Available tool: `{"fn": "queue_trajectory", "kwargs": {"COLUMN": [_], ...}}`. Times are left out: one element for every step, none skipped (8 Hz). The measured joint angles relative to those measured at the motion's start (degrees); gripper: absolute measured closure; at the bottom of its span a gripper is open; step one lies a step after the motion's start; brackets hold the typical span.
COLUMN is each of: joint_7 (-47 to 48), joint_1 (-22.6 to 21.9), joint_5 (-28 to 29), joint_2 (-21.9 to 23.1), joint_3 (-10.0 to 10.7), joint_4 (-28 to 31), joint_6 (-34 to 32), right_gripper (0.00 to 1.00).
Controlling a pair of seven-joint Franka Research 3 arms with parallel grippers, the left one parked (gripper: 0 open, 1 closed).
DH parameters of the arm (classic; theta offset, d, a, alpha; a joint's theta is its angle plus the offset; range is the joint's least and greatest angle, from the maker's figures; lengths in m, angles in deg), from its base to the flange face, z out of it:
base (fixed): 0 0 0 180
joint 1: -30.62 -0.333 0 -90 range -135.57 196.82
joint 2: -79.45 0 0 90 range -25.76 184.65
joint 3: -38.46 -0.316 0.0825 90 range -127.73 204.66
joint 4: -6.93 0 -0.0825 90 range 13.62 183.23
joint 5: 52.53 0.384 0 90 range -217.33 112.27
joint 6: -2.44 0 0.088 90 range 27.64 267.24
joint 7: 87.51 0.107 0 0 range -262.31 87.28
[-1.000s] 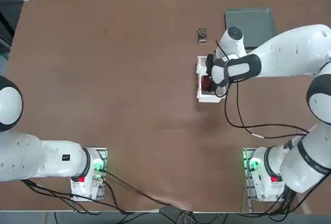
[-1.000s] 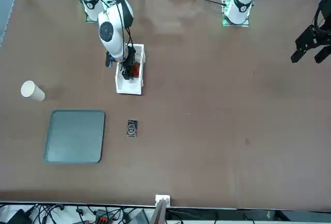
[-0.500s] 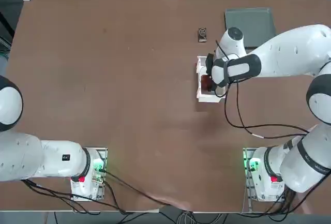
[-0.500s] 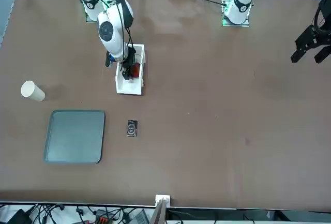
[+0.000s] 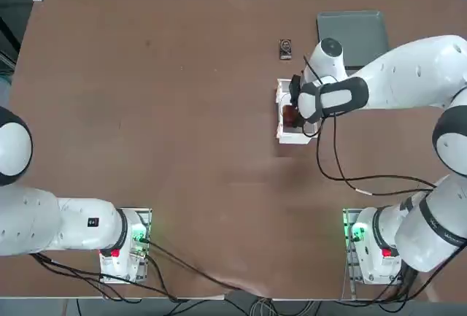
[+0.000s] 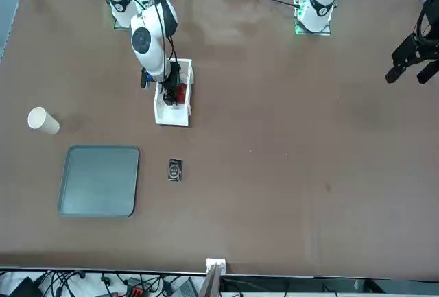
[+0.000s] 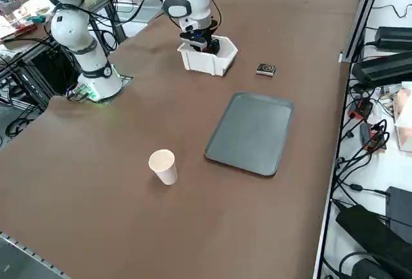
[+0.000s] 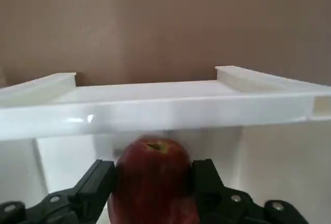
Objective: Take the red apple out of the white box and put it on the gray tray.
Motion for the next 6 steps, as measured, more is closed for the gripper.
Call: {"fn": "queue_trajectory", "kwargs": {"joint_7": [-0.6, -1.7, -2.5, -2.8, -3.1, -3.5], "joint_1": [0.2, 0.9, 1.8, 2.9, 4.4, 6.2], "joint_5": [0.0, 0.0, 0.0, -0.4, -1.4, -3.2], "joint_2": [0.6, 1.8, 3.5, 5.1, 6.2, 6.8], "joint_3": [0.3, 0.5, 0.8, 1.1, 1.2, 1.3], "joint_4": [-0.6, -2.0, -4.3, -7.3, -11.1, -15.5], "joint_6": [-1.8, -6.0, -11.9, -18.5, -25.6, -32.8], "right_gripper": [0.14, 0.14, 0.14, 0.14, 0.14, 0.14]}}
